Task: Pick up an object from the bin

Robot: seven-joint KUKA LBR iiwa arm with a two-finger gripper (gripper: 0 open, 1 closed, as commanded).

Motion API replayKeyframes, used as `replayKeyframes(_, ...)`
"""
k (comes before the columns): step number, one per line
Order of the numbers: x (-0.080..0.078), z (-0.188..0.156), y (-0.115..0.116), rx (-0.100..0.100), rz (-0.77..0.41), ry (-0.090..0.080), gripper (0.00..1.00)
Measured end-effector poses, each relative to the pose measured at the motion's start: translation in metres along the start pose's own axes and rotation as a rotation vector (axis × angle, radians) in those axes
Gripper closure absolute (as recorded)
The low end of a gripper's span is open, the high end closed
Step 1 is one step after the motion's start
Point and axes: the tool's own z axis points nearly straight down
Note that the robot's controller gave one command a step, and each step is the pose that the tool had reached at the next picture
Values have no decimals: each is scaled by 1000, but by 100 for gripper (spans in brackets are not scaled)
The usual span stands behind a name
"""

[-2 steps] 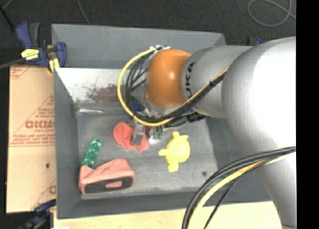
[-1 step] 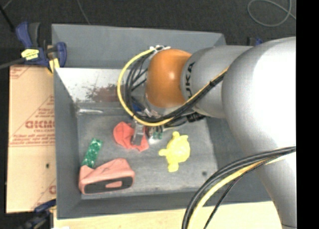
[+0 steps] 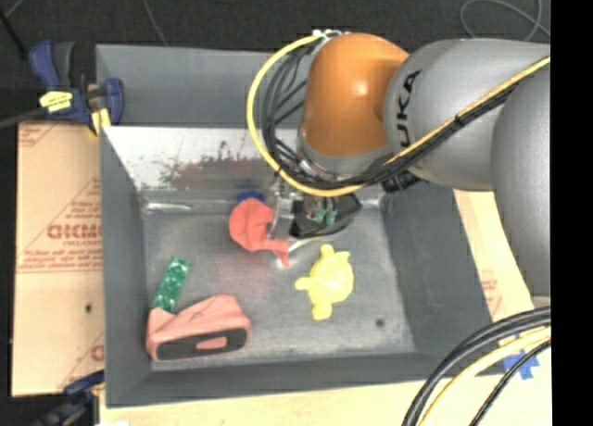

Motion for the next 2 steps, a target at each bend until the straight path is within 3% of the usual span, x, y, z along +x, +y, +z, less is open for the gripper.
replayKeyframes(1,0,0,0,0,0,0,100)
replayKeyframes(2,22,1,2,2,-60,-4,100)
